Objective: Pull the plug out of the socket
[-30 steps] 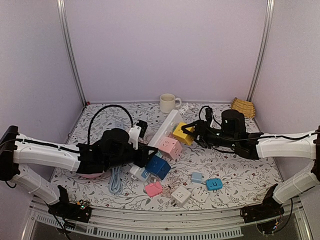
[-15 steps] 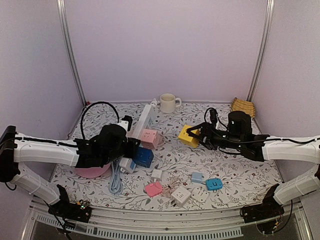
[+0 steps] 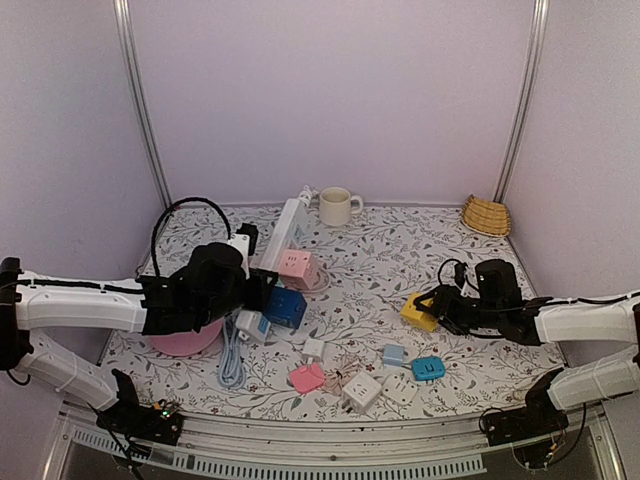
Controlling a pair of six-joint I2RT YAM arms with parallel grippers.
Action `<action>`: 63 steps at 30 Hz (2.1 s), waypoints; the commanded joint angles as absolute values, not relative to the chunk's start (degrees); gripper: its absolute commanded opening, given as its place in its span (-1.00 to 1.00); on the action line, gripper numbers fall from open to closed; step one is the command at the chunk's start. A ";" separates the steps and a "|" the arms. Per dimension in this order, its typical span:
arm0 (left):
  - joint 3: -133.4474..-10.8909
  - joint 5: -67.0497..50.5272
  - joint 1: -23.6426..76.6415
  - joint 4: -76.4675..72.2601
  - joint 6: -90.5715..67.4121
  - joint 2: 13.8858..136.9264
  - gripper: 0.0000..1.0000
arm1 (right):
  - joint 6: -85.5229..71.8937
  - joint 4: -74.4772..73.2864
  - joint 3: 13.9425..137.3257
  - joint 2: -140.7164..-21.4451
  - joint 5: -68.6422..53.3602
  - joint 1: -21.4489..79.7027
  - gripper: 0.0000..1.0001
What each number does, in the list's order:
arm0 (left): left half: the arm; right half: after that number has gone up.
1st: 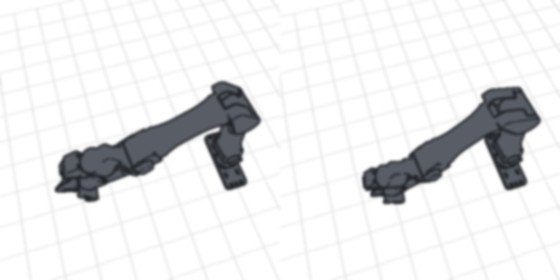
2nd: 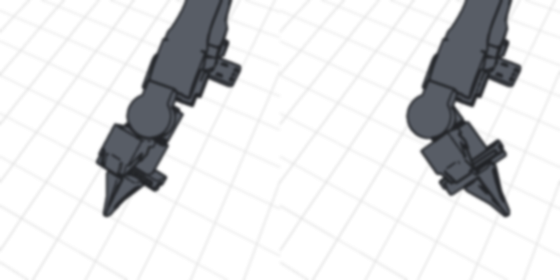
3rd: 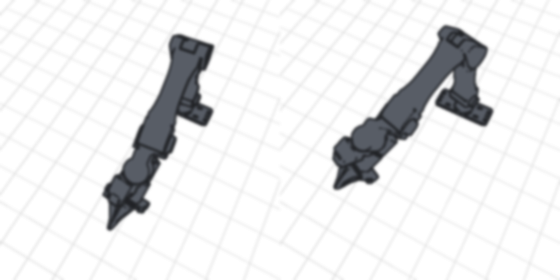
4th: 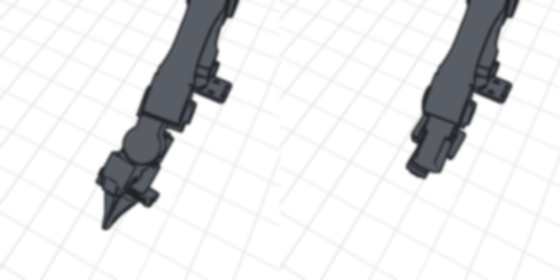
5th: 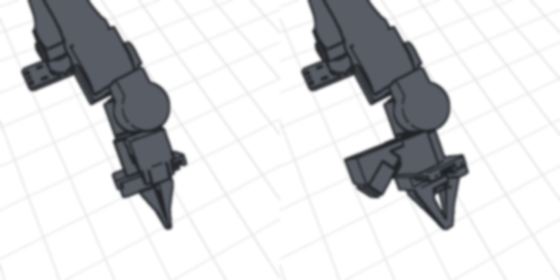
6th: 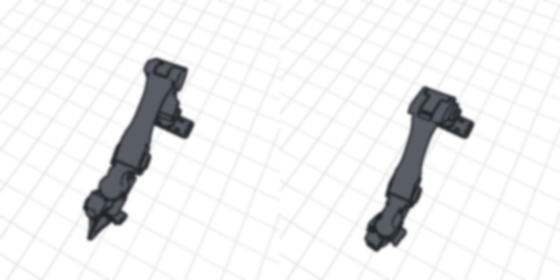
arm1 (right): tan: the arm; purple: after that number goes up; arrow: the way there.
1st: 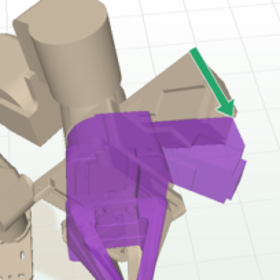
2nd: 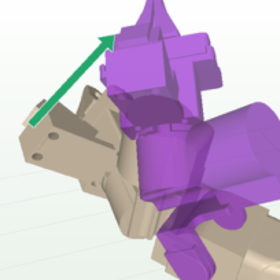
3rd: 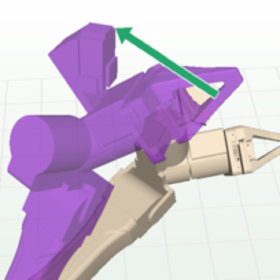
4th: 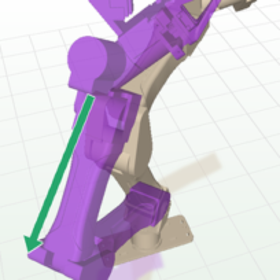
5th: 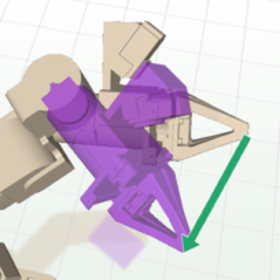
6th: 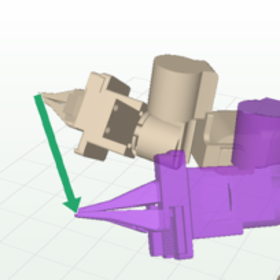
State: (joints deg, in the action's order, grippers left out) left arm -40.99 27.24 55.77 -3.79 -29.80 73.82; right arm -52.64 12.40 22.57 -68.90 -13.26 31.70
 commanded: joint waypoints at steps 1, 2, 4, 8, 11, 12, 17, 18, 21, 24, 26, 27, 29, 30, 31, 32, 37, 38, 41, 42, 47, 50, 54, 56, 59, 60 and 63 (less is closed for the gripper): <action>-42.98 27.95 56.11 -11.23 -30.22 71.19 -1.00 | -51.62 13.27 20.49 -67.90 -12.80 28.79 -0.67; -42.98 27.95 56.16 -11.25 -30.23 71.24 -1.00 | -51.47 13.27 20.22 -68.06 -12.90 28.41 -0.66; -43.06 27.90 56.13 -11.25 -30.19 71.28 -1.00 | -51.34 13.27 19.63 -68.20 -13.03 27.62 -0.64; -43.04 27.97 56.09 -11.03 -30.32 71.12 -1.00 | -52.03 13.19 18.34 -67.48 -12.70 26.61 -0.41; -42.81 28.18 56.10 -10.99 -30.45 70.78 -1.00 | -53.17 12.86 17.30 -66.75 -12.06 26.08 -0.14; -42.72 28.16 56.14 -10.99 -30.54 70.68 -1.00 | -53.52 12.69 17.01 -66.52 -11.92 25.98 -0.06; -42.67 28.38 56.08 -10.75 -30.56 70.38 -1.00 | -54.31 9.99 16.75 -64.38 -10.23 25.28 0.35; -42.56 28.45 56.15 -10.66 -30.58 70.28 -1.00 | -54.45 9.25 16.84 -63.77 -9.66 25.15 0.44; -42.45 28.55 56.11 -10.63 -30.51 70.06 -1.00 | -54.26 6.46 17.50 -61.94 -8.09 24.90 0.66; -42.29 28.54 56.11 -10.63 -30.56 70.06 -1.00 | -53.59 3.34 18.62 -60.27 -6.35 24.78 0.83; -42.28 28.37 56.09 -10.80 -30.66 70.14 -1.00 | -52.91 1.30 19.39 -59.16 -5.27 24.74 0.89; -42.30 28.34 56.15 -10.89 -30.65 70.21 -1.00 | -52.69 0.49 19.68 -58.58 -4.70 24.75 0.91; -42.20 28.24 56.16 -10.94 -30.69 70.29 -1.00 | -51.91 -1.28 20.37 -56.87 -3.47 24.74 0.92; -42.31 28.17 56.13 -10.97 -30.69 70.31 -1.00 | -51.72 -2.20 20.74 -56.04 -2.95 24.70 0.92; -42.28 28.14 56.09 -10.98 -30.71 70.31 -1.00 | -51.48 -3.09 21.07 -55.18 -2.49 24.70 0.93; -42.28 28.06 56.15 -10.98 -30.71 70.31 -1.00 | -51.17 -3.94 21.44 -54.28 -2.12 24.70 0.94; -42.36 27.63 56.16 -11.39 -30.85 70.38 -1.00 | -48.50 -6.83 23.80 -50.45 -2.14 24.70 0.98; -42.45 27.52 56.14 -11.45 -30.81 70.47 -1.00 | -47.88 -6.78 24.19 -49.97 -3.03 24.75 0.98; -42.53 26.90 56.08 -12.05 -31.02 70.81 -1.00 | -46.73 -6.63 25.58 -49.65 -5.85 24.80 0.98; -42.62 26.63 56.10 -12.31 -31.17 70.96 -1.00 | -46.62 -6.26 25.88 -49.78 -6.98 24.90 0.98; -42.80 24.92 56.33 -13.46 -31.49 71.75 -1.00 | -47.33 -1.29 27.02 -51.00 -10.76 28.00 0.98; -42.87 23.83 56.57 -14.62 -31.55 72.36 -1.00 | -48.01 2.19 28.52 -53.34 -10.79 32.10 0.98; -43.14 22.31 57.30 -16.08 -31.99 73.52 -1.00 | -48.66 6.07 31.46 -58.38 -9.78 37.67 0.98; -43.31 21.32 57.67 -16.98 -32.31 74.24 -1.00 | -48.98 7.66 33.37 -61.19 -9.21 40.15 0.98; -43.90 20.40 58.37 -17.82 -32.41 75.35 -1.00 | -49.34 9.77 35.88 -65.31 -8.98 43.47 0.98; -44.18 20.00 58.72 -18.16 -32.36 75.71 -1.00 | -49.47 10.44 36.69 -67.09 -8.87 44.45 0.98; -44.67 18.98 59.34 -19.15 -32.41 76.59 -1.00 | -49.69 11.89 38.99 -70.87 -8.78 46.86 0.98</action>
State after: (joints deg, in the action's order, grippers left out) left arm -40.99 20.08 58.06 -7.70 -31.66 76.82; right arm -49.04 7.35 35.62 -66.94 -9.50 44.16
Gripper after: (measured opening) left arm 0.292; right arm 0.989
